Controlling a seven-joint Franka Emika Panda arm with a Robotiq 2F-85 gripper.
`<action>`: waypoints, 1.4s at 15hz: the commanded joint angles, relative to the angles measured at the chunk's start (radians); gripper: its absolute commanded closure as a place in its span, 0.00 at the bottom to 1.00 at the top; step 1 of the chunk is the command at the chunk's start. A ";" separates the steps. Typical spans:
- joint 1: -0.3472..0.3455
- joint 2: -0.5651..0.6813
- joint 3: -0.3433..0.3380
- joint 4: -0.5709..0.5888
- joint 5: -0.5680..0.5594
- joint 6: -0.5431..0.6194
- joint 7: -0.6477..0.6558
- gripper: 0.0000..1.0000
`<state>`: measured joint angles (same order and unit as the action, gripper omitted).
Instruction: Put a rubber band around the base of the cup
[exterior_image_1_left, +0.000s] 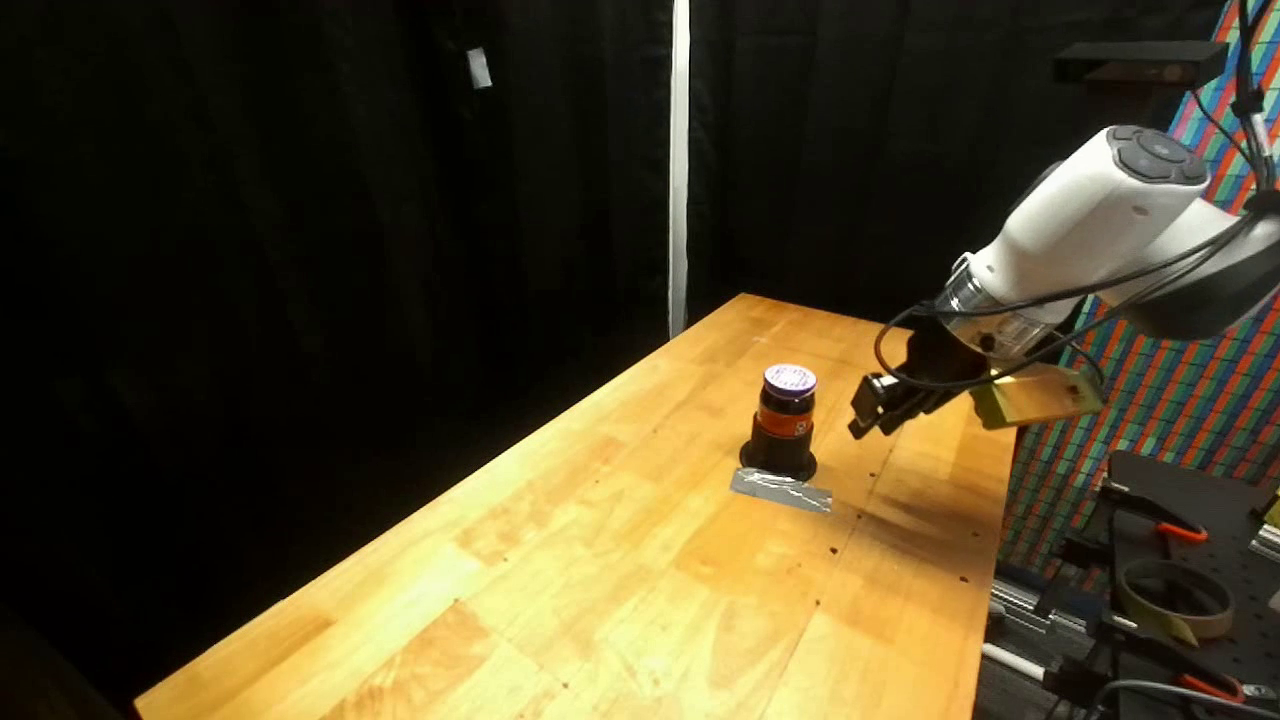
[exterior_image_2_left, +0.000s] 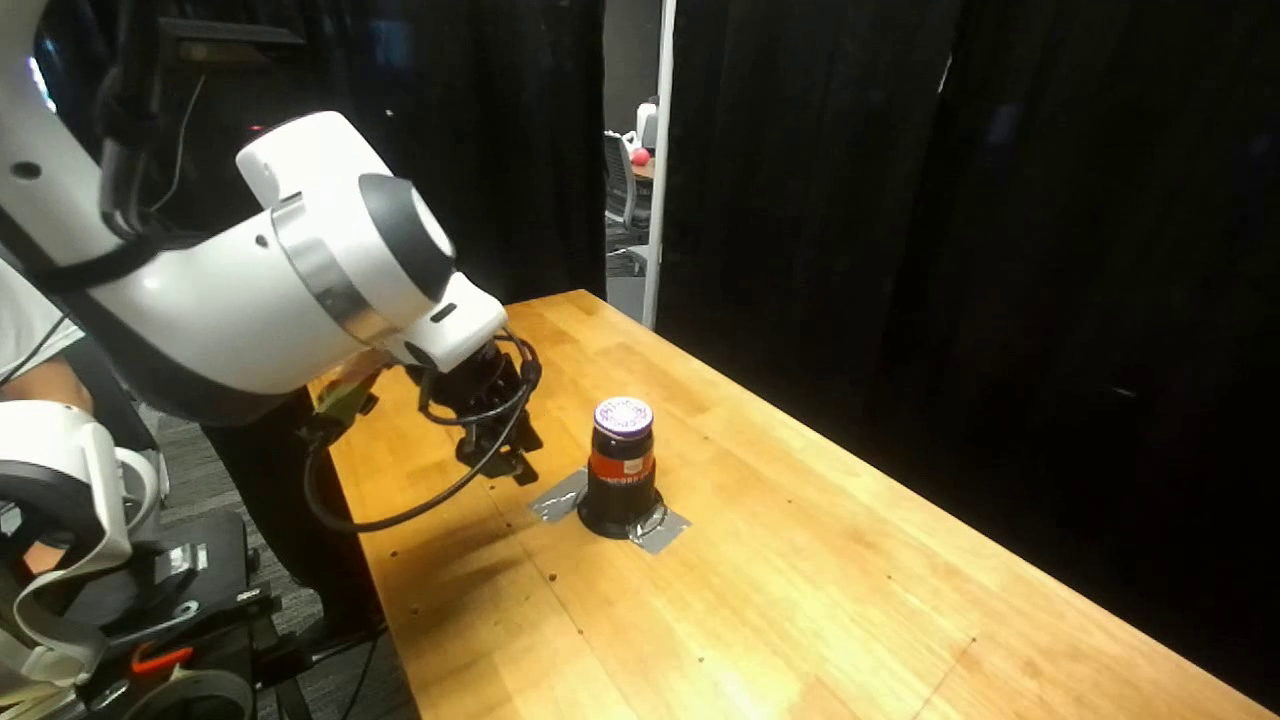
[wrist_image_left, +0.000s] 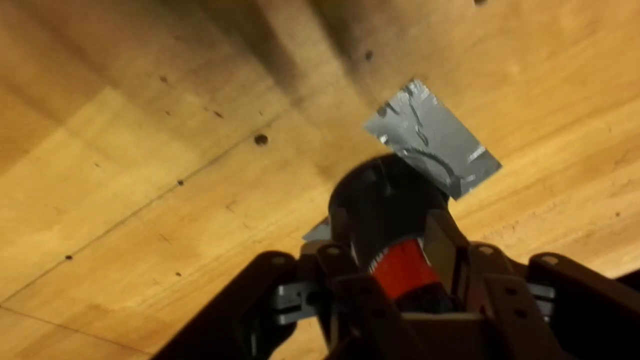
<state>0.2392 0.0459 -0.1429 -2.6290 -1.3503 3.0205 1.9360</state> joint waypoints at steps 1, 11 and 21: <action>-0.090 -0.014 0.099 -0.113 0.237 0.044 -0.271 0.22; -0.158 -0.030 0.391 -0.082 1.090 -0.176 -0.991 0.00; -0.114 -0.287 0.330 0.307 1.430 -0.889 -1.371 0.00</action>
<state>0.1305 -0.1814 0.2116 -2.4413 0.0585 2.3072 0.6253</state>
